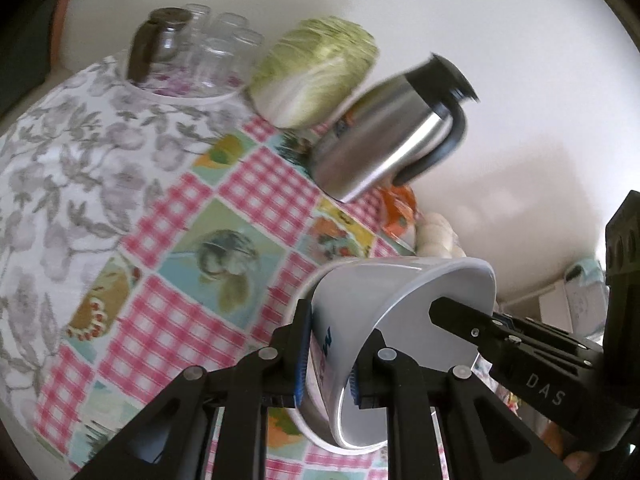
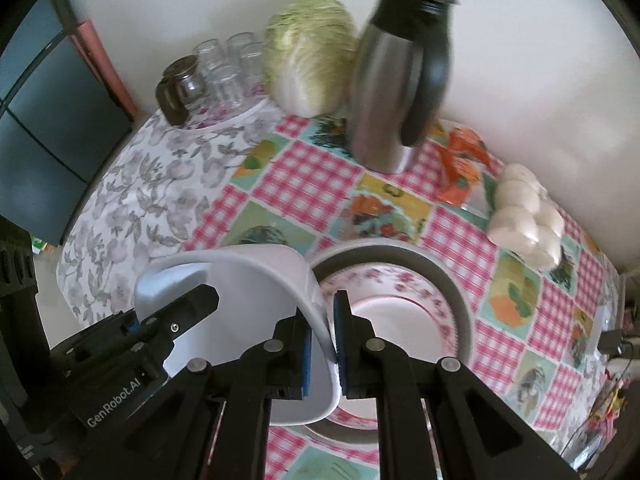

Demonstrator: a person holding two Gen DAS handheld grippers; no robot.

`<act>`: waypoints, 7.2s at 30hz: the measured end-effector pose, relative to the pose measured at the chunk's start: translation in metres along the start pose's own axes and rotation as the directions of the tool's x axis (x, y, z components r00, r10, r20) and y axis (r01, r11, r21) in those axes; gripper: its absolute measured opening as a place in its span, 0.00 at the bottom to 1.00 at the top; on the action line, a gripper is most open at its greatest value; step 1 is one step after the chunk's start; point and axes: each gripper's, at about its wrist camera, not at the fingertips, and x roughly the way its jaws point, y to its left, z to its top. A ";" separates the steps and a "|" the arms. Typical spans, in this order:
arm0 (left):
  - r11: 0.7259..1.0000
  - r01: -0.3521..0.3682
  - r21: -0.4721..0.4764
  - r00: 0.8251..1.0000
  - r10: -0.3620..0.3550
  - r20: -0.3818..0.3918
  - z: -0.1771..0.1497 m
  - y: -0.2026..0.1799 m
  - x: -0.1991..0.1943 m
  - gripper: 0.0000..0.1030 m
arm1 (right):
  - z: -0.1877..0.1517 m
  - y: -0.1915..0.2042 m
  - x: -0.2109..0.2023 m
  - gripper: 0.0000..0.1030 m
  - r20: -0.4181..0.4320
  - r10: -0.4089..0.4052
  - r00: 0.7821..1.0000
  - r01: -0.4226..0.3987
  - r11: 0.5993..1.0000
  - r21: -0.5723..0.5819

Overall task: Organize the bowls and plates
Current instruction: 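Carry the white square bowl over the red-rimmed bowl with both grippers, then lower the white square bowl into the red-rimmed bowl with both grippers, then open both grippers and lift them off the white square bowl, then move both grippers toward the pale blue bowl on the table, then close both grippers on the rim of the pale blue bowl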

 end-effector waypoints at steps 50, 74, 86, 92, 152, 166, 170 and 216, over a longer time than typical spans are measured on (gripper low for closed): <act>0.999 -0.038 0.038 0.987 0.043 -0.153 -0.038 -0.042 0.080 0.21 | -0.042 -0.090 0.051 0.17 -0.133 -0.042 0.990 0.062 0.987 0.150; 0.998 -0.021 0.056 0.995 0.026 -0.095 -0.028 -0.043 0.054 0.28 | -0.041 -0.091 0.061 0.21 -0.139 -0.074 0.988 0.096 0.984 0.153; 0.997 -0.059 0.042 0.994 0.063 -0.094 -0.030 -0.030 0.048 0.37 | -0.060 -0.094 0.033 0.21 -0.028 -0.051 0.998 0.056 0.978 0.200; 0.996 -0.067 0.050 0.995 0.071 -0.072 -0.034 -0.028 0.035 0.41 | -0.093 -0.098 0.017 0.21 0.114 -0.023 0.993 -0.013 0.954 0.301; 0.919 -0.321 0.230 0.939 0.279 0.200 -0.075 -0.089 -0.012 1.00 | -0.189 -0.139 -0.075 0.84 0.395 -0.164 0.904 0.007 0.929 0.370; 0.858 -0.310 0.411 0.944 0.226 0.239 -0.112 -0.158 0.003 1.00 | -0.245 -0.194 -0.111 0.84 0.412 -0.349 0.842 0.124 0.868 0.481; 0.801 -0.373 0.468 0.921 0.255 0.296 -0.128 -0.178 0.010 1.00 | -0.257 -0.209 -0.113 0.84 0.420 -0.350 0.837 0.087 0.844 0.529; 0.945 -0.157 0.287 0.934 0.236 -0.269 -0.199 -0.163 0.140 0.74 | -0.267 -0.253 0.013 0.51 0.159 -0.108 0.981 0.003 0.835 0.550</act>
